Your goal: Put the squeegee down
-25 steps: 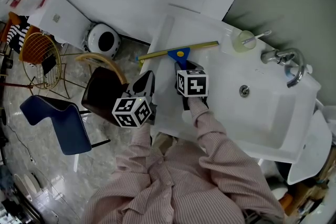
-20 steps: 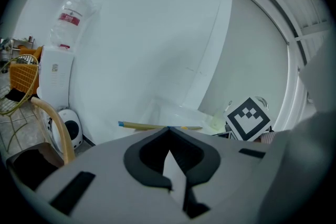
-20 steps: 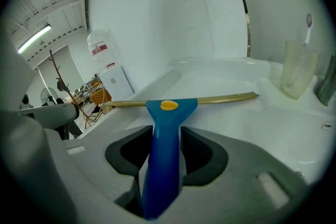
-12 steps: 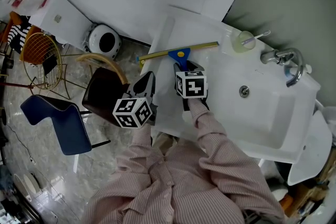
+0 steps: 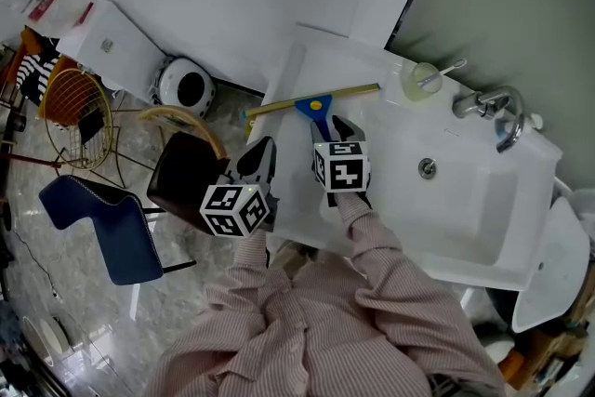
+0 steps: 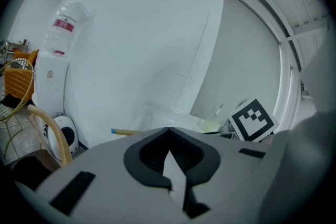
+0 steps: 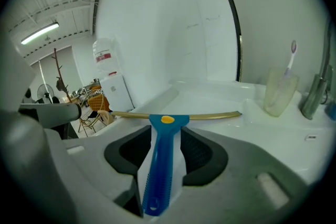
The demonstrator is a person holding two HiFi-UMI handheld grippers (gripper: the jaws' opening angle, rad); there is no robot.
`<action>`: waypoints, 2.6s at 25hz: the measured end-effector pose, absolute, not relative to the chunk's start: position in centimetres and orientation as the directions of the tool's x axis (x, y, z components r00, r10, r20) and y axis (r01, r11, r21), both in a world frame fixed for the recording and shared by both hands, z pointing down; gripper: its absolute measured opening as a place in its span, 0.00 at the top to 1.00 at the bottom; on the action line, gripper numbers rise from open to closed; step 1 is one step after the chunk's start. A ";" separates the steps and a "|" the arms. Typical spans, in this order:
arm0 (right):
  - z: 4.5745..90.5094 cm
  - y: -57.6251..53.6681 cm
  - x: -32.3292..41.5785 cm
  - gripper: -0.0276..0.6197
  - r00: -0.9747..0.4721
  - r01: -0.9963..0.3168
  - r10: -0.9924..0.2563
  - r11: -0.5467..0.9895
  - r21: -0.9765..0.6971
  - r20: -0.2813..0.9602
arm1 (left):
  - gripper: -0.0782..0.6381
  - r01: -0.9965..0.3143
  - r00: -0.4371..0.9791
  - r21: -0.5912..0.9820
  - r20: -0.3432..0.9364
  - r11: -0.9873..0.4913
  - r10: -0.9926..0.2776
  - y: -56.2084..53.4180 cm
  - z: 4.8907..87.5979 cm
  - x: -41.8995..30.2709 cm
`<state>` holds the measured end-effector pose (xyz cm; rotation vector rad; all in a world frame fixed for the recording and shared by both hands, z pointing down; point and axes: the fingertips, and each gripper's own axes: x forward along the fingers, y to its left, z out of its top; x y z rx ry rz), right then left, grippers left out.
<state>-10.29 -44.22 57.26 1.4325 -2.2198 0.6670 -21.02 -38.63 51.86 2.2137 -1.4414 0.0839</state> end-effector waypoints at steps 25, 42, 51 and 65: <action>49.1 -37.9 -7.7 0.95 -0.544 -0.839 -0.739 0.483 -0.250 0.399 | 0.89 -0.831 0.543 0.274 0.206 -0.485 -0.814 -34.6 45.0 -18.7; 45.3 -36.0 -4.7 0.95 -0.559 -0.819 -0.785 0.472 -0.326 0.267 | 0.89 -0.854 0.504 0.221 0.134 -0.470 -0.853 -33.2 42.1 -21.6; 43.9 -35.0 -3.1 0.95 -0.549 -0.824 -0.807 0.477 -0.306 0.218 | 0.89 -0.876 0.467 0.206 0.131 -0.437 -0.874 -32.4 41.9 -22.9; 43.7 -34.5 -1.7 0.95 -0.533 -0.828 -0.823 0.459 -0.323 0.197 | 0.89 -0.898 0.423 0.196 0.142 -0.393 -0.895 -31.5 42.3 -23.9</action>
